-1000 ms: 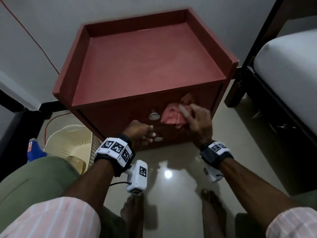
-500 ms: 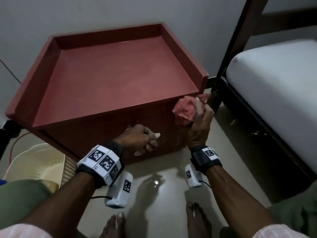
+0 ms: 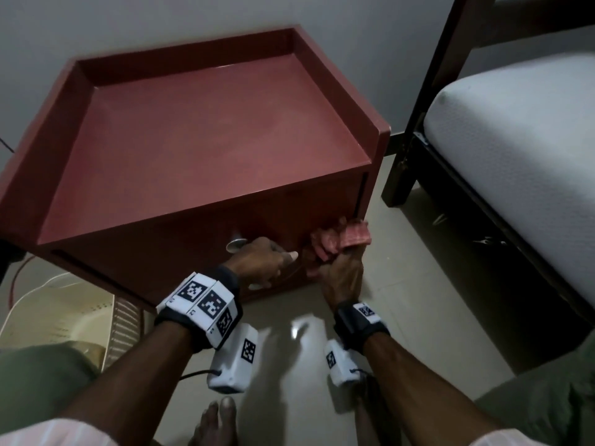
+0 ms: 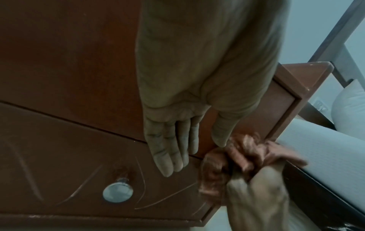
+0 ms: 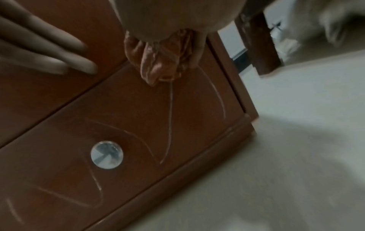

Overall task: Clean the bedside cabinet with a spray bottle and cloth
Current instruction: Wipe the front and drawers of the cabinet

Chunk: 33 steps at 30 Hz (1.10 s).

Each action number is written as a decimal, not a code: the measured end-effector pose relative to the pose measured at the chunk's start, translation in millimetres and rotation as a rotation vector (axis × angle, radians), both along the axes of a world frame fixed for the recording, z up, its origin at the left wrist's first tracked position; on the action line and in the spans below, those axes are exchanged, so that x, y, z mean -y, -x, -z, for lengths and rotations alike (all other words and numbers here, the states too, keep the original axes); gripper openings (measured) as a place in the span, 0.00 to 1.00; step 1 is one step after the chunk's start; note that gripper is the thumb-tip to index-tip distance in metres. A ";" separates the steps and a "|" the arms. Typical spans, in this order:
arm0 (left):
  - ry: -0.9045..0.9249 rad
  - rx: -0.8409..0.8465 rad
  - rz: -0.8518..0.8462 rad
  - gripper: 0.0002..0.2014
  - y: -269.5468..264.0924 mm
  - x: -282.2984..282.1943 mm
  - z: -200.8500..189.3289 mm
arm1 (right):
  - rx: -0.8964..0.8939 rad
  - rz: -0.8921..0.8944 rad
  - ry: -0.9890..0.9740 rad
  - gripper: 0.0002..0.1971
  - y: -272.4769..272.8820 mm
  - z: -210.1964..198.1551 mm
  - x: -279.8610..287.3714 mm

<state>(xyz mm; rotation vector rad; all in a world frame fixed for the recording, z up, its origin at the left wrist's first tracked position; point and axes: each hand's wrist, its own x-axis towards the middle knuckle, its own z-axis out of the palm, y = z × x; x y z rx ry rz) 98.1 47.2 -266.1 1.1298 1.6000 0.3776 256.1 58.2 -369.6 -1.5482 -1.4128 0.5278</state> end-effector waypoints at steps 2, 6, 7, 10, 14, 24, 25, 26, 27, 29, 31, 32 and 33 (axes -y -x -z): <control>-0.001 -0.001 0.002 0.13 1.3 -1.1 3.1 | 0.037 0.008 -0.238 0.36 0.1 -27.9 -12.1; -0.024 -0.030 0.002 0.19 -6.6 -2.5 4.8 | -0.010 0.283 -0.475 0.23 -4.7 -67.3 -35.0; -0.036 -0.056 0.002 0.18 -8.0 -2.1 4.4 | -0.015 0.309 -0.466 0.23 -3.0 -70.1 -35.0; -0.053 -0.045 0.011 0.16 -10.7 -3.9 1.7 | -0.038 0.401 -0.509 0.23 3.6 -73.9 -34.3; -0.030 -0.013 0.001 0.18 -14.1 -4.9 -0.6 | -0.037 0.426 -0.451 0.25 3.3 -68.1 -38.3; -0.034 -0.049 0.012 0.17 -24.0 -4.9 0.4 | -0.010 0.357 -0.466 0.24 -4.1 -78.3 -40.1; -0.026 -0.042 0.009 0.17 -25.1 -5.3 0.9 | -0.008 0.322 -0.492 0.25 -6.1 -79.7 -41.1; -0.013 -0.037 0.011 0.17 -27.0 -4.9 1.6 | -0.013 0.292 -0.504 0.26 -8.4 -78.8 -40.2; -0.004 -0.043 0.013 0.17 -28.2 -4.1 1.5 | -0.017 0.268 -0.508 0.27 -10.0 -75.3 -38.6; 0.004 -0.082 0.012 0.19 -28.7 -2.5 1.3 | -0.010 0.251 -0.463 0.27 -11.3 -59.0 -36.0; 0.009 -0.099 0.014 0.18 -28.0 0.4 0.3 | -0.006 0.261 -0.331 0.26 -12.0 -33.4 -28.6; 0.007 -0.096 0.014 0.17 -27.5 1.8 -1.1 | -0.008 0.254 -0.231 0.26 -12.7 -18.8 -22.8; 0.001 -0.094 0.008 0.17 -26.6 3.6 -2.9 | -0.018 0.228 -0.120 0.26 -13.1 -6.6 -14.5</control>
